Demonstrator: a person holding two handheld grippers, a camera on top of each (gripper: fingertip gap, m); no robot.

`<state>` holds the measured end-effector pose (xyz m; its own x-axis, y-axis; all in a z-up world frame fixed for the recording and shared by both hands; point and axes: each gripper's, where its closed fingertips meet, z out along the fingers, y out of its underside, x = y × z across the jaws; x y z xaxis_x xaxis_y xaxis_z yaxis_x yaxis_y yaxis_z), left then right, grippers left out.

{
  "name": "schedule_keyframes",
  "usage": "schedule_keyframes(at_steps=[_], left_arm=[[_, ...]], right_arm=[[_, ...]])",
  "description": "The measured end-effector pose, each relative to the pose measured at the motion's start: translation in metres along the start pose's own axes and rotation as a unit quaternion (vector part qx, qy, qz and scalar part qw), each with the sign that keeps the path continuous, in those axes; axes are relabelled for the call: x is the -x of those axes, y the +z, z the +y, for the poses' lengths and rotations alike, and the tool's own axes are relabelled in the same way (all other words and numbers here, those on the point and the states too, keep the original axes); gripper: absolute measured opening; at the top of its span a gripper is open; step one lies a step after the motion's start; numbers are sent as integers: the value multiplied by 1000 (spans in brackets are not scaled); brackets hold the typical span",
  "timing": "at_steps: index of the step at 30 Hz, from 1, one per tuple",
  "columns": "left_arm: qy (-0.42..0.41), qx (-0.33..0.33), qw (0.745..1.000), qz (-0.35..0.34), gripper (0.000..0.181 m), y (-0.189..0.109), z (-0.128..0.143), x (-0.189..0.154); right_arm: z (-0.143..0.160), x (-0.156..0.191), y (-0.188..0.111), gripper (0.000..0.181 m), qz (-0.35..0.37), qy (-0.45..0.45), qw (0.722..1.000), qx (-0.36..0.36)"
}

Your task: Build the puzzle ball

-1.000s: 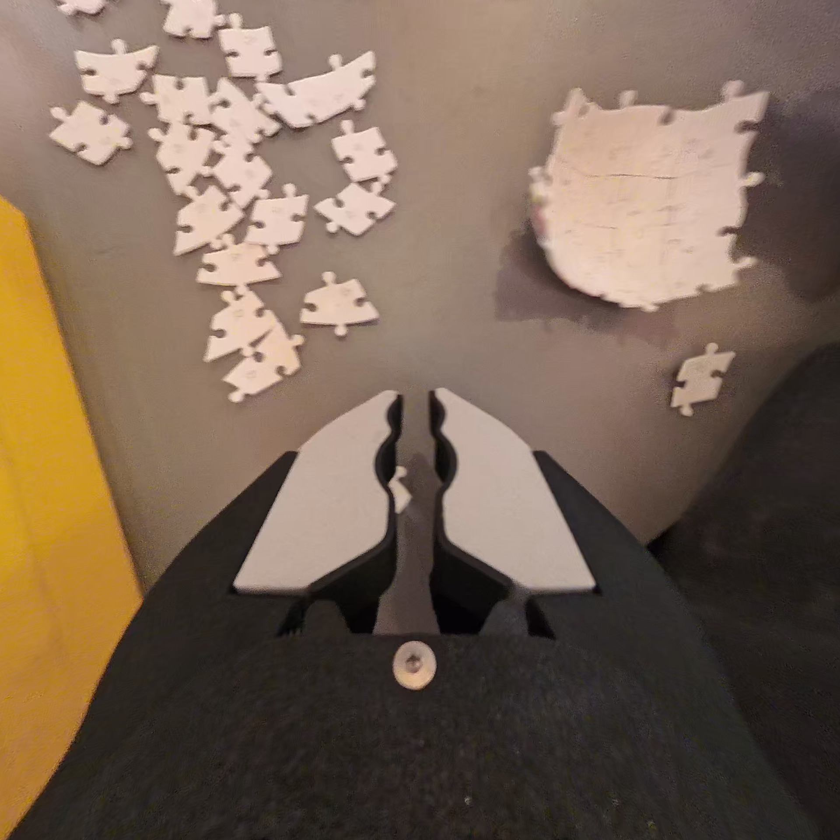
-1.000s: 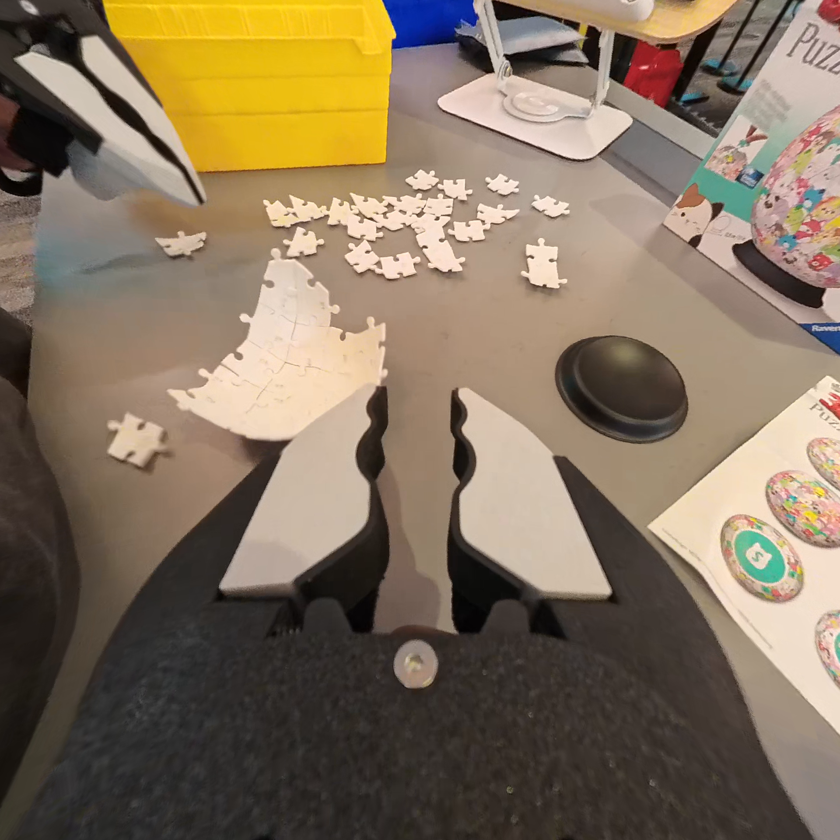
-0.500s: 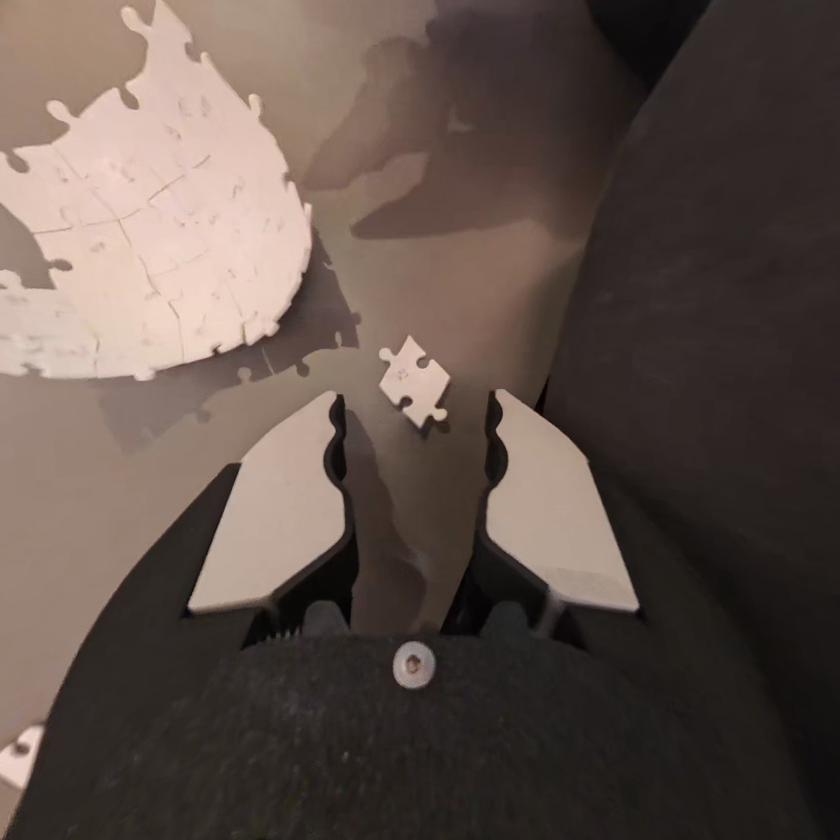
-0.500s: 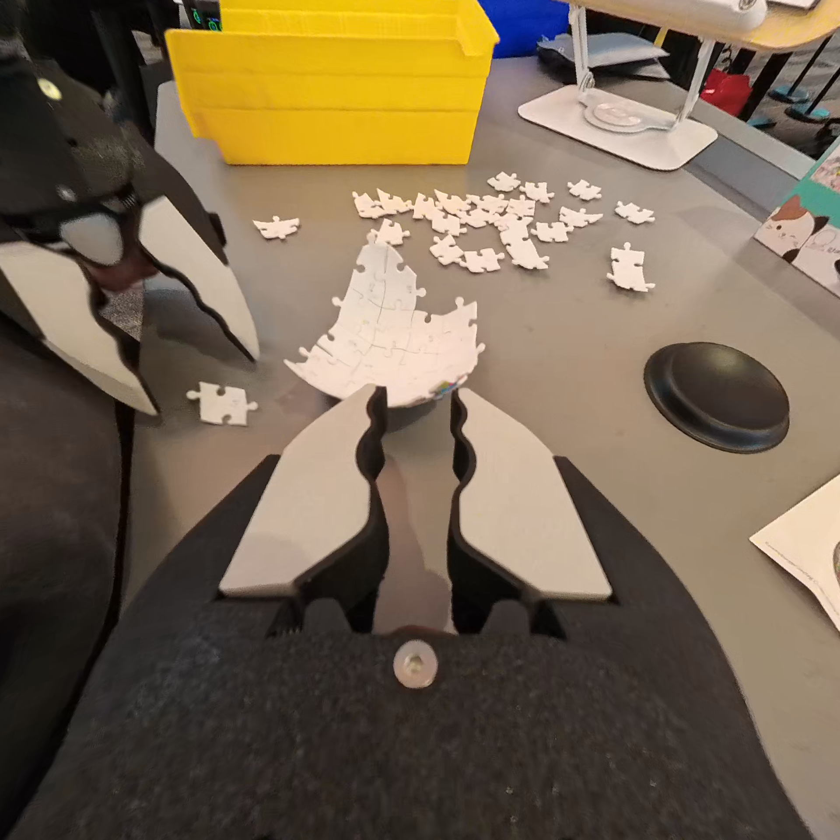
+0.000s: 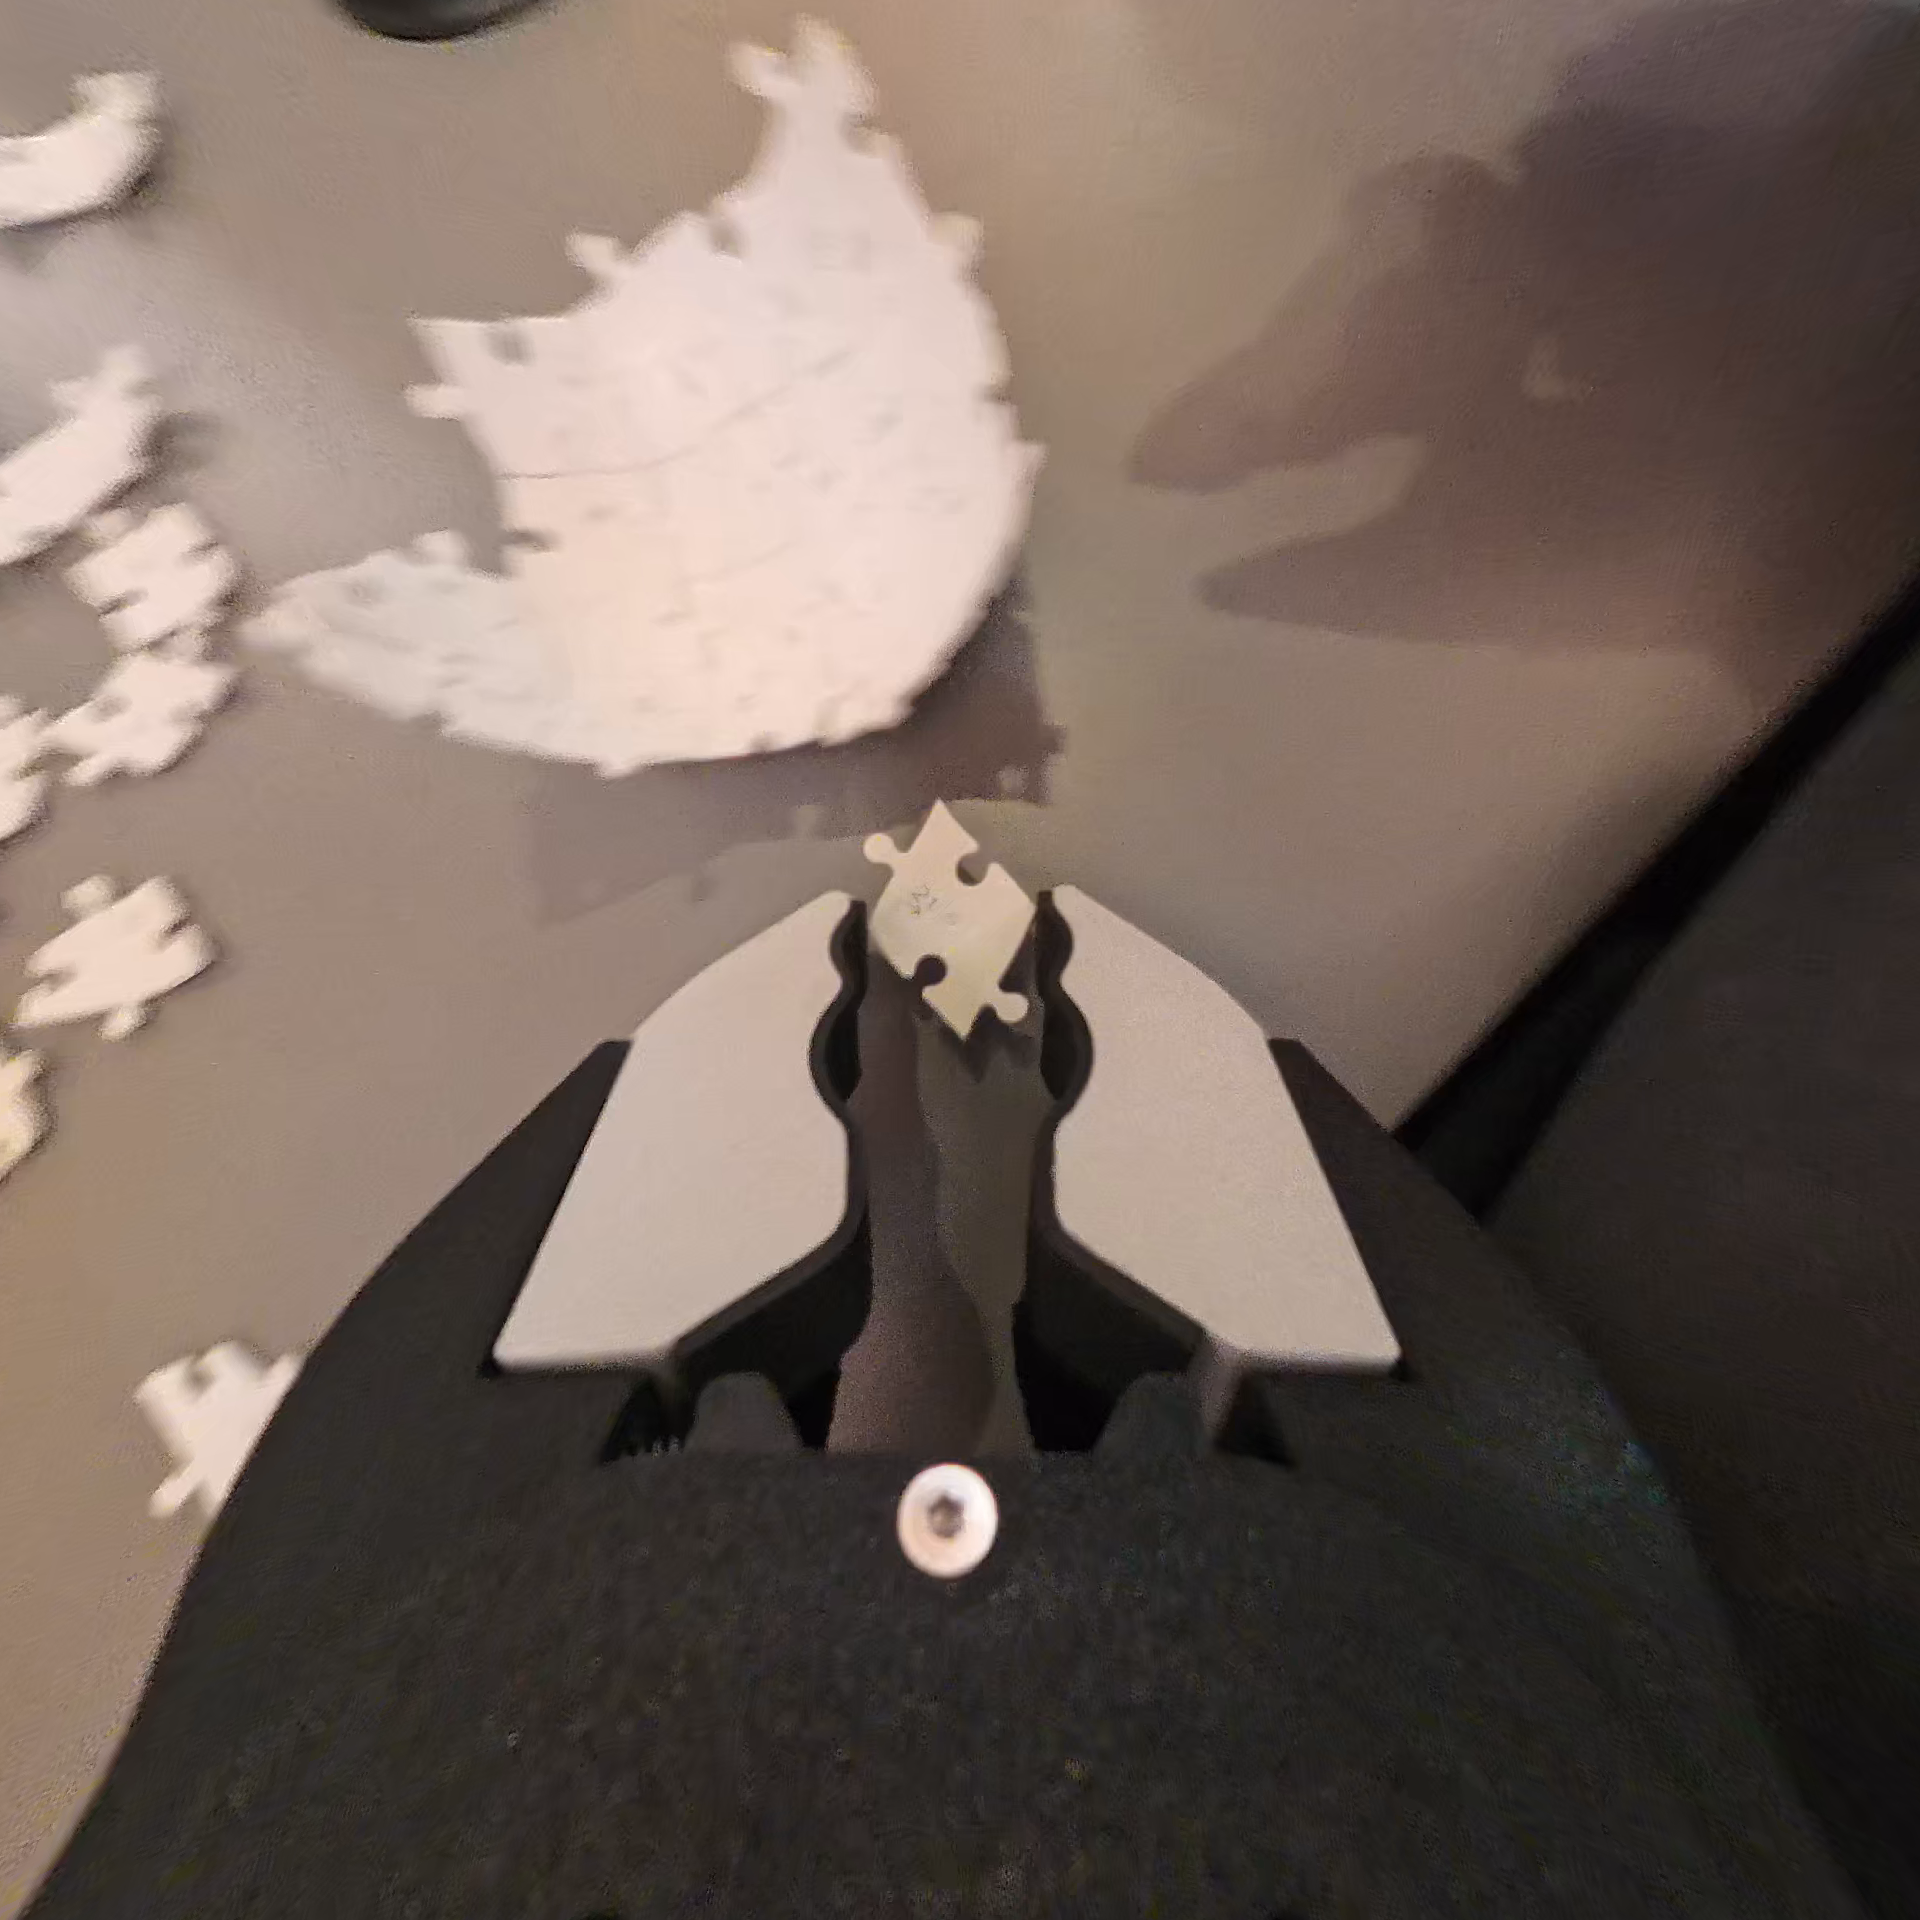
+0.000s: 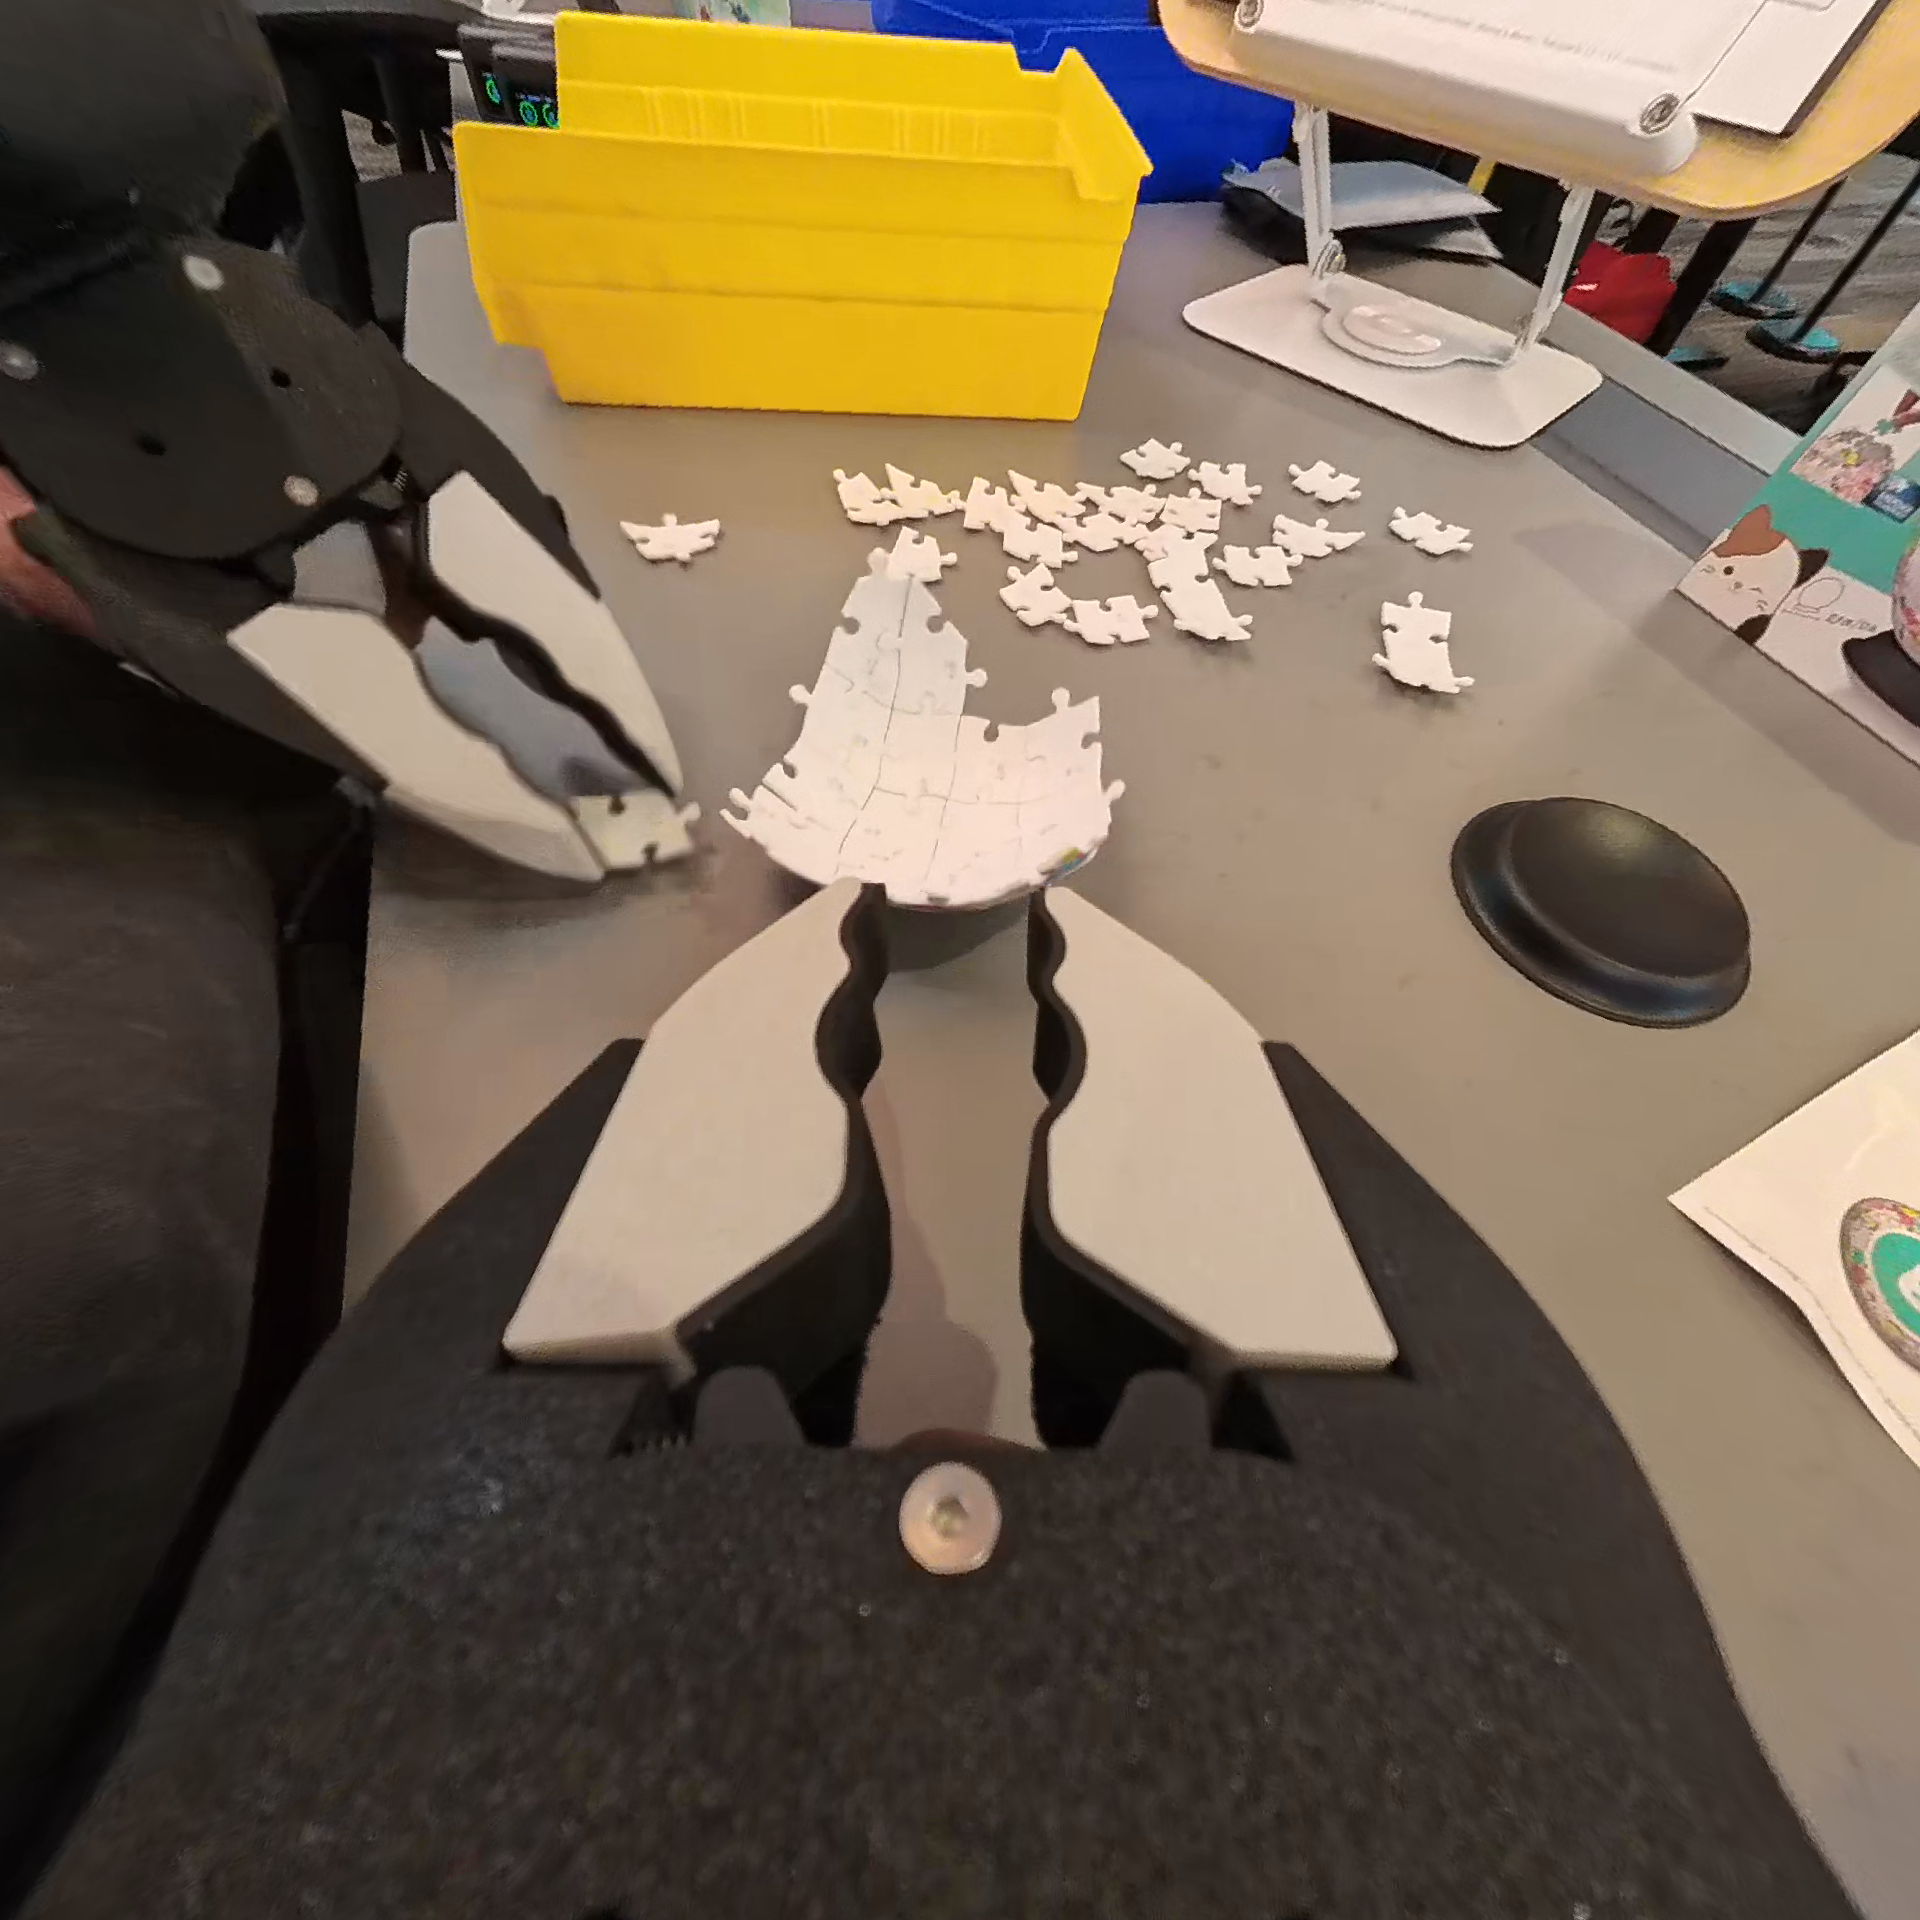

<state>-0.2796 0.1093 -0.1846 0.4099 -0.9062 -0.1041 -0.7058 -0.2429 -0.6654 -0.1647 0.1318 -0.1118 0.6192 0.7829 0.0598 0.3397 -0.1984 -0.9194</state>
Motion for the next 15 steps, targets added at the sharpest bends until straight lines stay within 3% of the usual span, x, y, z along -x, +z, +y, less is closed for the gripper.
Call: schedule_keyframes(at_steps=[4,8,11,15], left_arm=[[-141,-18,982,-127,30,-23,3,76],[-308,9,930,-199,30,-35,34,144],[-382,17,898,-218,30,-36,52,165],[-416,33,881,-224,30,-33,62,173]], right_arm=[[-2,0,-1,25,-2,2,1000,-5],[-1,0,-1,25,-7,3,1000,-5],[-3,0,-2,25,-10,5,1000,-10],[-3,0,-2,26,-16,12,1000,-14]])
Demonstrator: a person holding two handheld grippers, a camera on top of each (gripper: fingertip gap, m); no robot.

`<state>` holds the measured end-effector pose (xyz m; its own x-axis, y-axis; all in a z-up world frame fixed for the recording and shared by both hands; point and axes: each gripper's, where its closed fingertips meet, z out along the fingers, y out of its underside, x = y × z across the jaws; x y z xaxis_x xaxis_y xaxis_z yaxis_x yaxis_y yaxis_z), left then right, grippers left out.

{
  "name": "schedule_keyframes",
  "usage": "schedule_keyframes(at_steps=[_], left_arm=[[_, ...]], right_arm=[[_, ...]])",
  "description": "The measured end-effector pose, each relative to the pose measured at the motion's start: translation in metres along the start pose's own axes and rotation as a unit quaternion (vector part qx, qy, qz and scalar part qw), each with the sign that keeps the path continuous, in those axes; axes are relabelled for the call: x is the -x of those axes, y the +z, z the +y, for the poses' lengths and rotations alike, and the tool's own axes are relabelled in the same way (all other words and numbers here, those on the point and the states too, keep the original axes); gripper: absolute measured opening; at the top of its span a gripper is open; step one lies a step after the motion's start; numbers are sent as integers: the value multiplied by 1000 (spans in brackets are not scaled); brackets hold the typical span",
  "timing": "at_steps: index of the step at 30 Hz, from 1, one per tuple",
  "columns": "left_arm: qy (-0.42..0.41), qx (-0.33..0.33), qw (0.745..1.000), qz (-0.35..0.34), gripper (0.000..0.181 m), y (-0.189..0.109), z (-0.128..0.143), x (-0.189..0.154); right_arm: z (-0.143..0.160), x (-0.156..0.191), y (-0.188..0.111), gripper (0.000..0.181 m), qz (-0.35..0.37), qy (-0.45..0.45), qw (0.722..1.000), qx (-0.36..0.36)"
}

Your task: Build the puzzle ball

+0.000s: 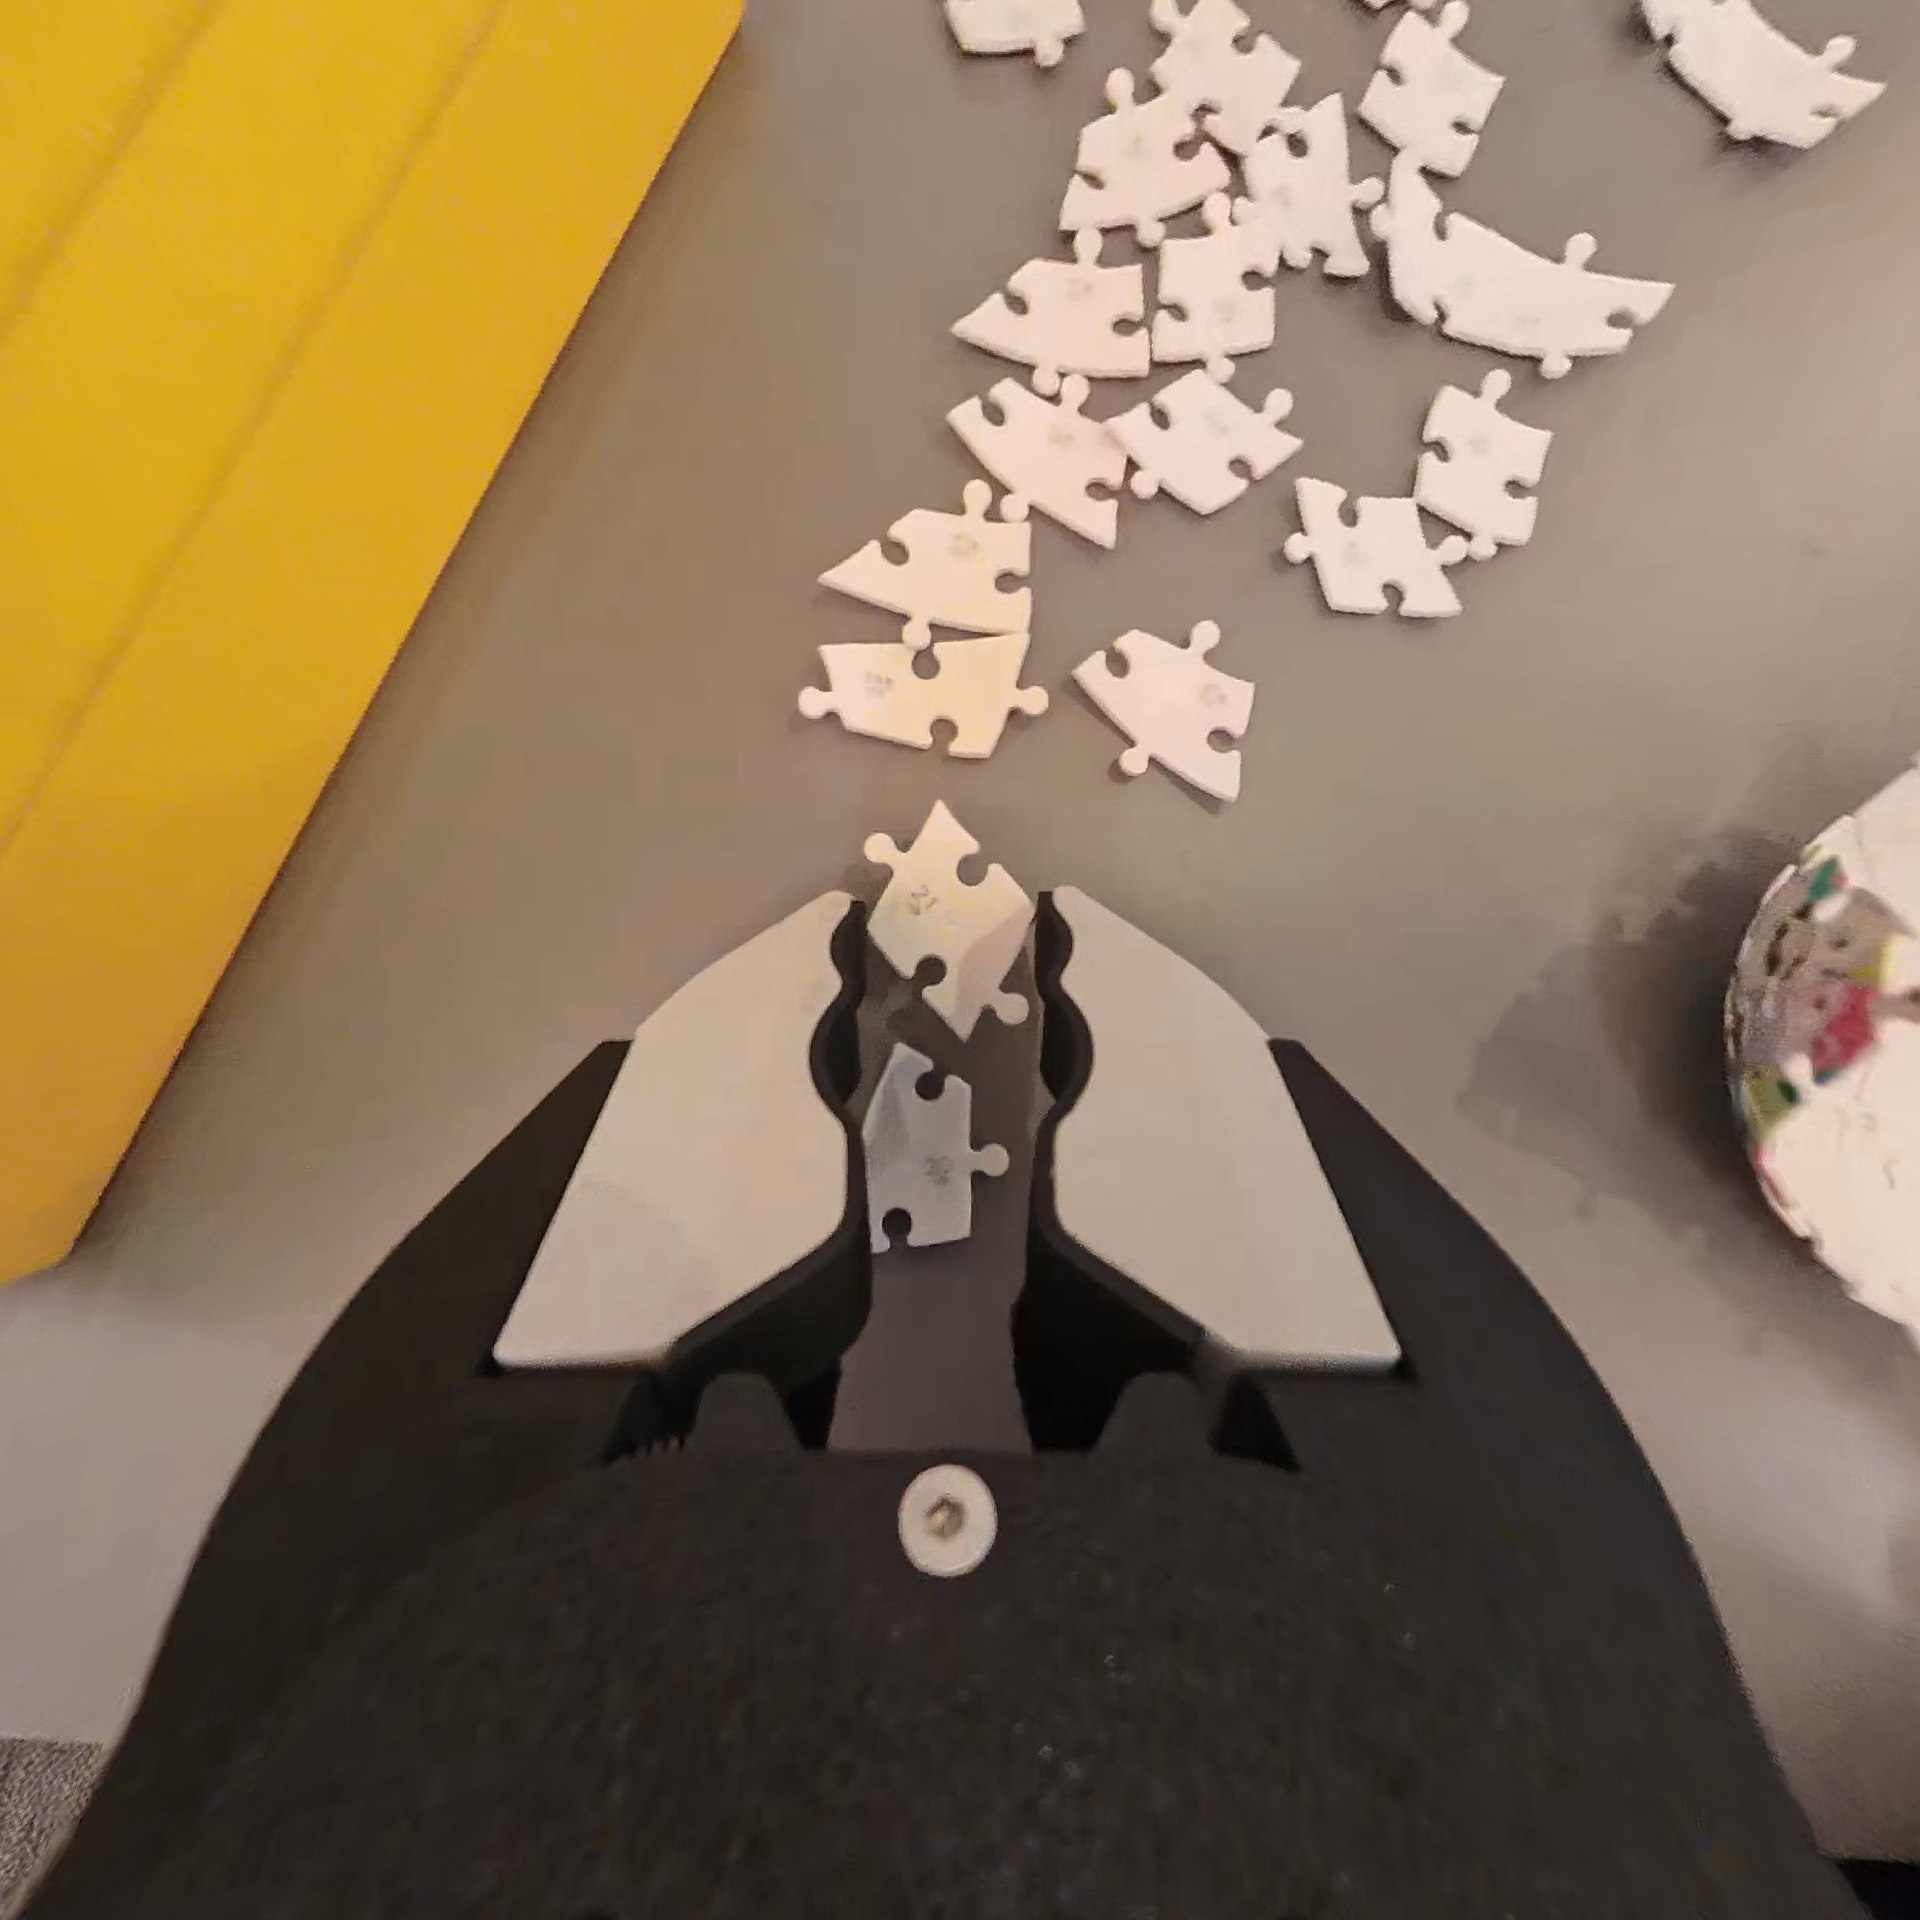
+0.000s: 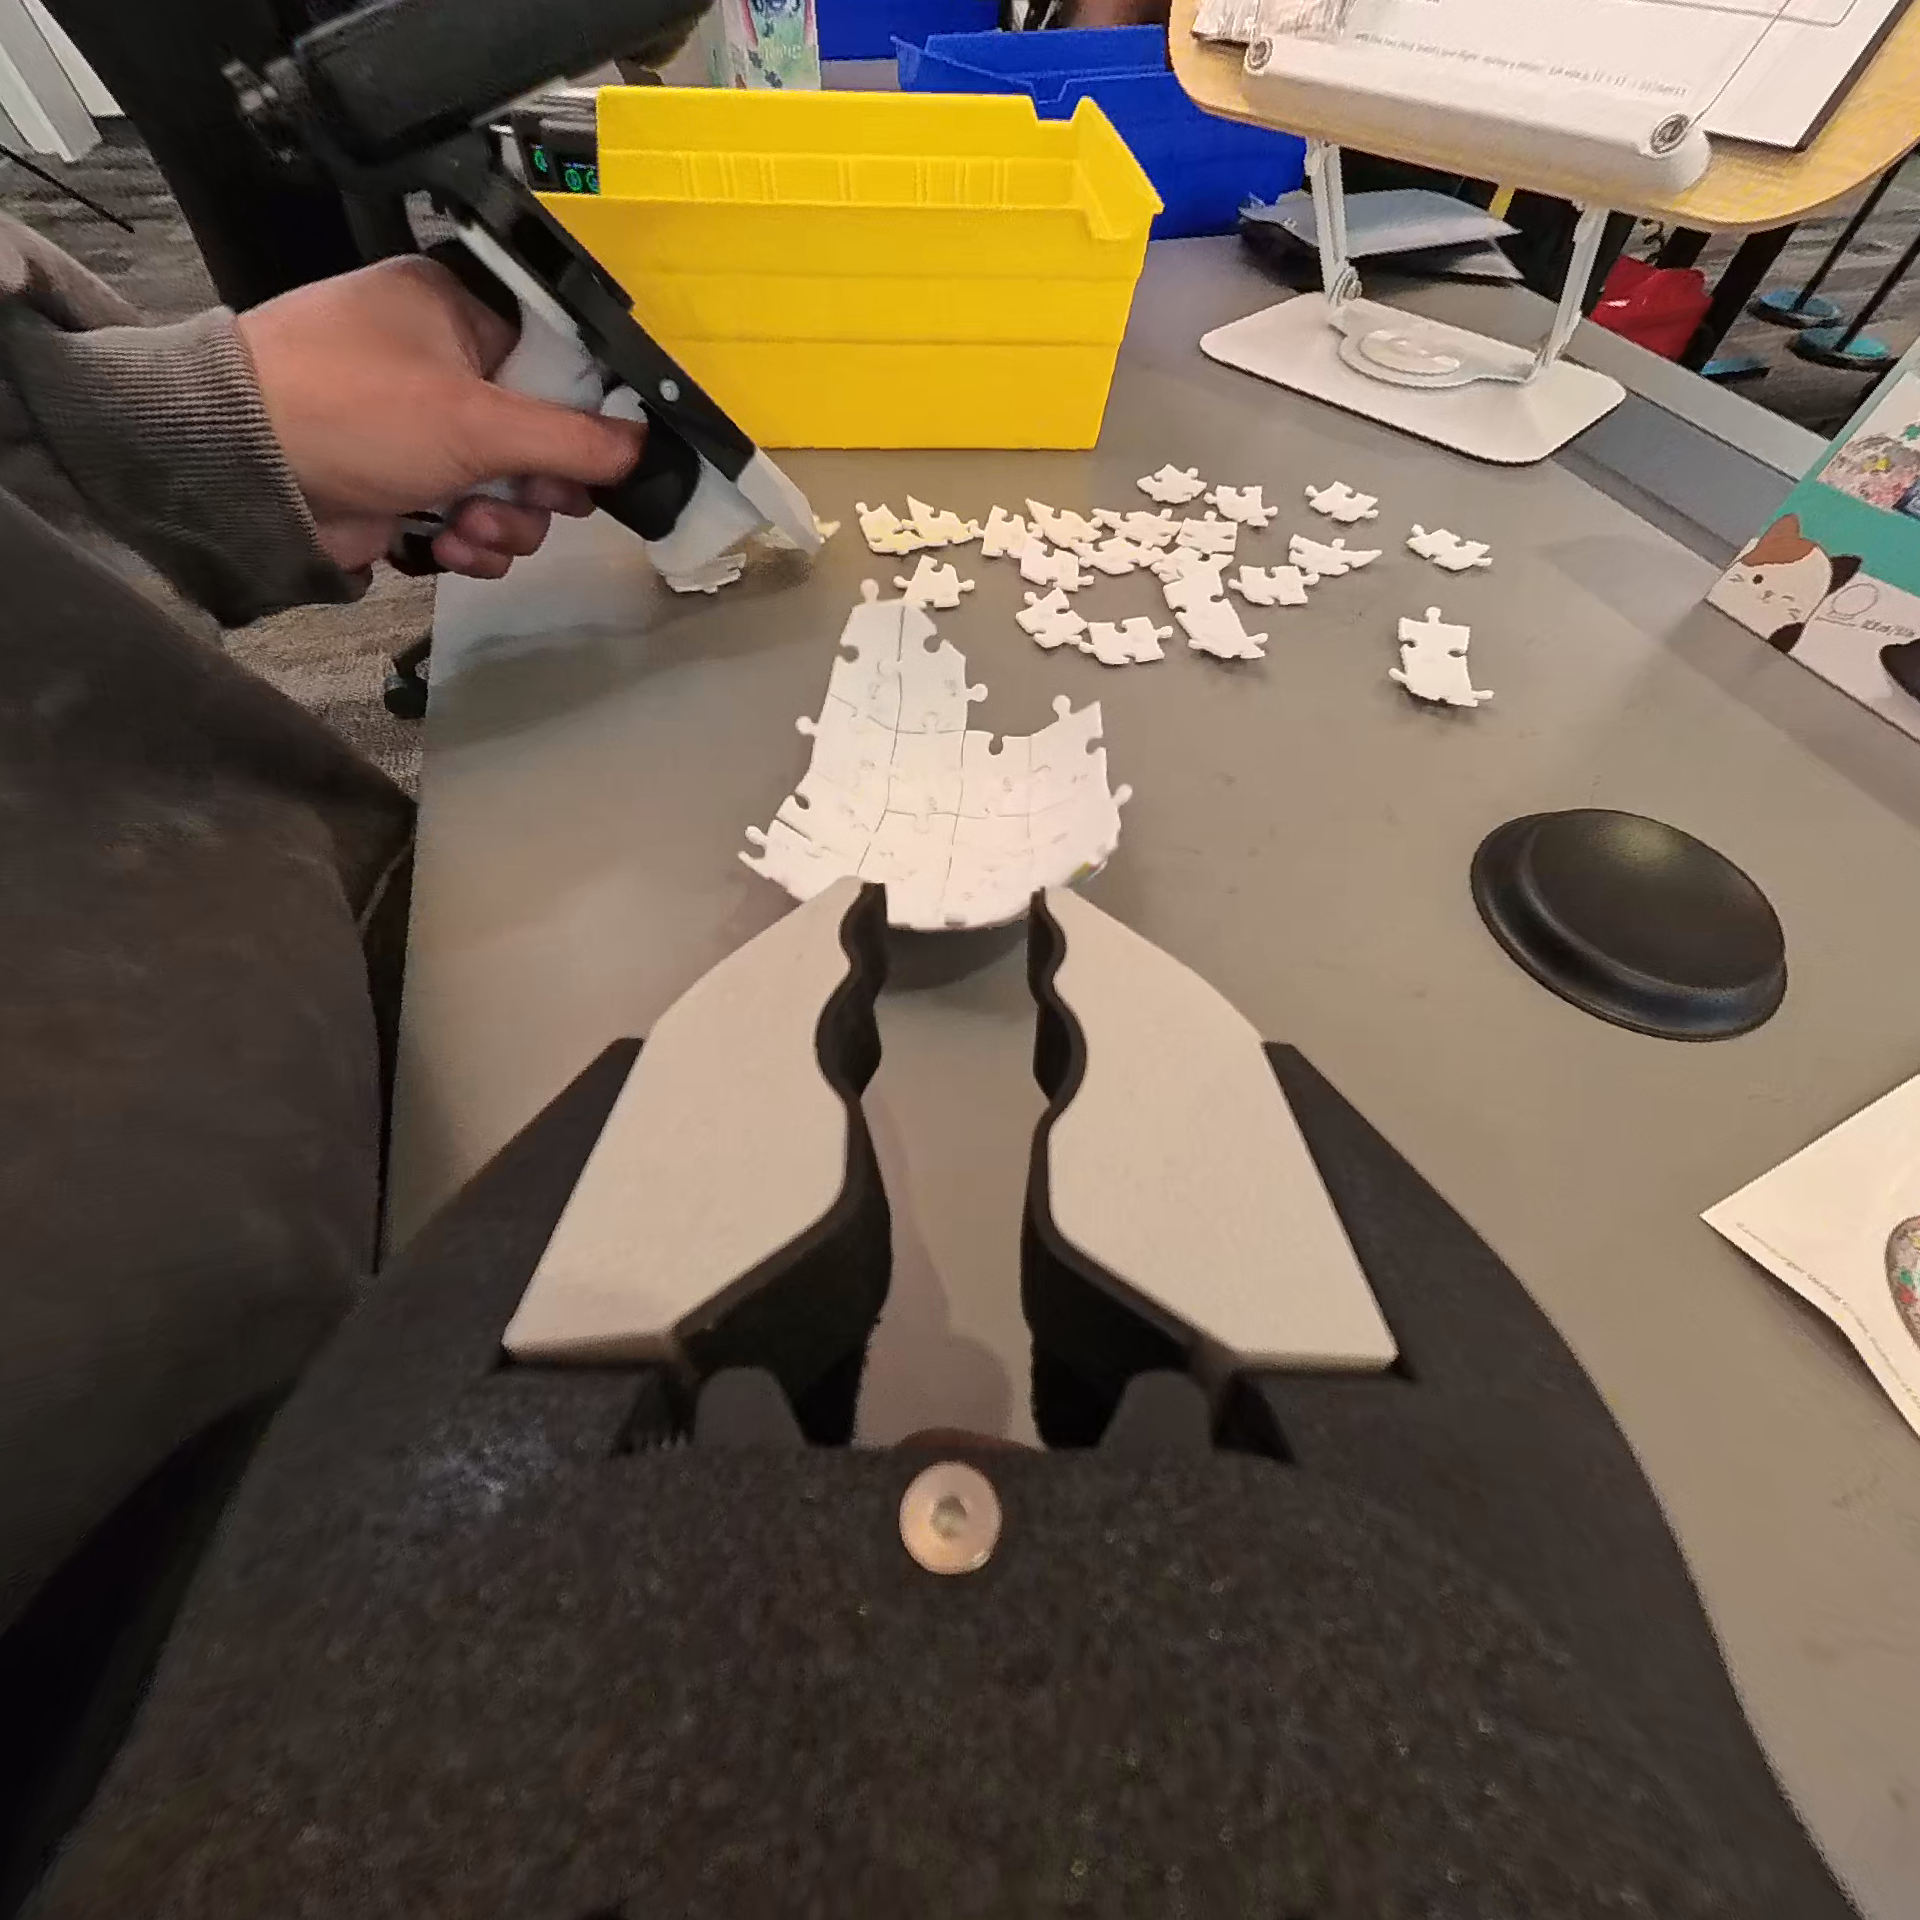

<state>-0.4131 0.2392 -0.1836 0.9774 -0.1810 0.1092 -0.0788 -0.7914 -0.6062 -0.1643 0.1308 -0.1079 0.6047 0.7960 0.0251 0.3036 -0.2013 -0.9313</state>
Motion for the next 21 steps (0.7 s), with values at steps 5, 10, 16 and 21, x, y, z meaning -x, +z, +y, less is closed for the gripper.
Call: schedule_keyframes(at_steps=[5,10,16,21], left_arm=[[-4,19,1000,-16,31,6,4,-1],[-12,22,1000,1,51,5,5,-12],[-6,15,1000,20,51,-6,6,-25],[-4,24,999,42,48,-8,10,-30]], right_arm=[[0,0,-2,25,-4,5,1000,-4],[1,-2,-4,26,-6,13,1000,-7],[0,-2,-5,25,-7,16,1000,-12],[0,-1,-3,26,-7,14,1000,-8]])
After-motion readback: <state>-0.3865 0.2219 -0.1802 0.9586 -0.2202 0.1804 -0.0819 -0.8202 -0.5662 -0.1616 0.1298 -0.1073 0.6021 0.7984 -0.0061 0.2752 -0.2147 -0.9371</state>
